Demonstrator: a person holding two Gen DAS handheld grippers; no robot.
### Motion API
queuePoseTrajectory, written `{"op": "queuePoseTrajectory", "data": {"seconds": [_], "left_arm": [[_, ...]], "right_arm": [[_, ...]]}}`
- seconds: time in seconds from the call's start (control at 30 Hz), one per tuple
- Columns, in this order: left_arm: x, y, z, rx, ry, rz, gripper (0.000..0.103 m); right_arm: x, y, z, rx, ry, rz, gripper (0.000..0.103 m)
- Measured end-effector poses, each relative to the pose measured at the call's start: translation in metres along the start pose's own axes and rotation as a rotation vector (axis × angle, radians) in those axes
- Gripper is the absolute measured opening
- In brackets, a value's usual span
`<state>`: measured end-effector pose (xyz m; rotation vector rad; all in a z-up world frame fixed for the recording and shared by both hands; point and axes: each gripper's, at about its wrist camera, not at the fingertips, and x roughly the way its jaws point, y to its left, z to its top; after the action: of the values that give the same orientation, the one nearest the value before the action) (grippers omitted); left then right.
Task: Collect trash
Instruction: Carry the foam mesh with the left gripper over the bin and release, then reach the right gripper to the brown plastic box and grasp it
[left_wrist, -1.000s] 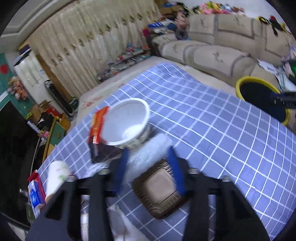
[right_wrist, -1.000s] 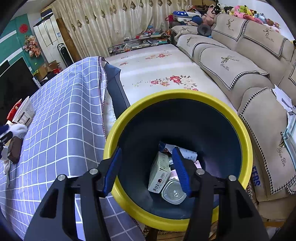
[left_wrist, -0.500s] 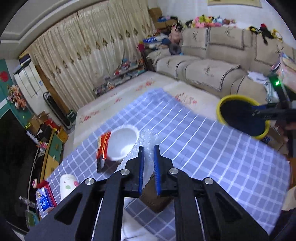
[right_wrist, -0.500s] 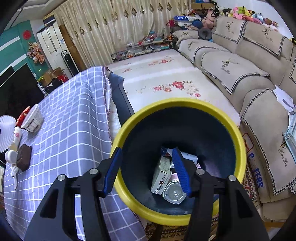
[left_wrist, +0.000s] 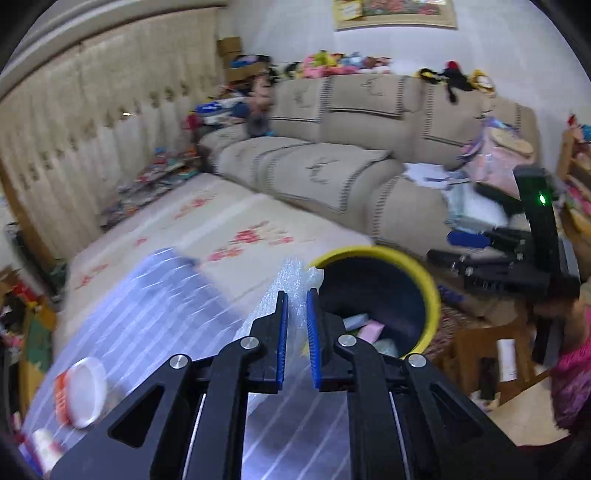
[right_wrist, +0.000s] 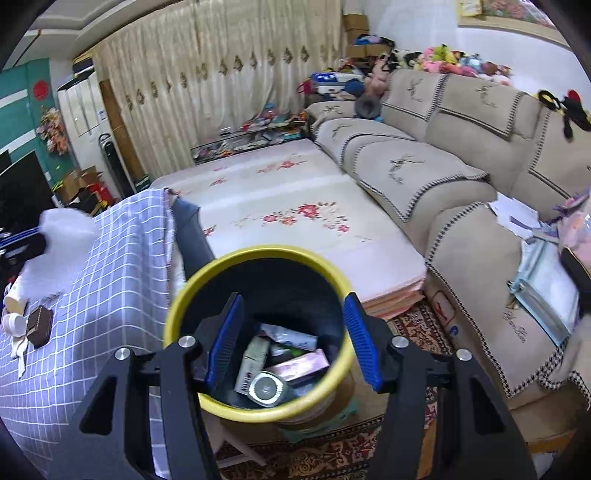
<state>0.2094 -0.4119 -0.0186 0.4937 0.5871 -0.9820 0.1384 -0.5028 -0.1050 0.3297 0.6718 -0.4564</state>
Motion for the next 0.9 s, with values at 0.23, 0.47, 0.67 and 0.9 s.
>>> {"op": "queuePoseTrajectory", "data": {"seconds": [0.23,0.47,0.67,0.9], "left_arm": [[0.095,-0.051,0.033,-0.003,0.071,-0.120,0.011],[0.161,-0.055,0.041,-0.090,0.141,-0.105,0.052],[0.115,-0.033,0.025,-0.149,0.084,-0.046,0.069],[-0.024,0.017,-0.029,-0.303,-0.067,0.151,0.079]], "right_arm": [[-0.007,-0.042,-0.007,0.065,0.005,-0.037,0.054],[-0.010,-0.057,-0.013,0.088,0.017,-0.047,0.056],[-0.011,-0.045,-0.016,0.078,0.016,0.000,0.057],[0.003,0.023,-0.023,-0.024,0.061,0.132,0.058]]}}
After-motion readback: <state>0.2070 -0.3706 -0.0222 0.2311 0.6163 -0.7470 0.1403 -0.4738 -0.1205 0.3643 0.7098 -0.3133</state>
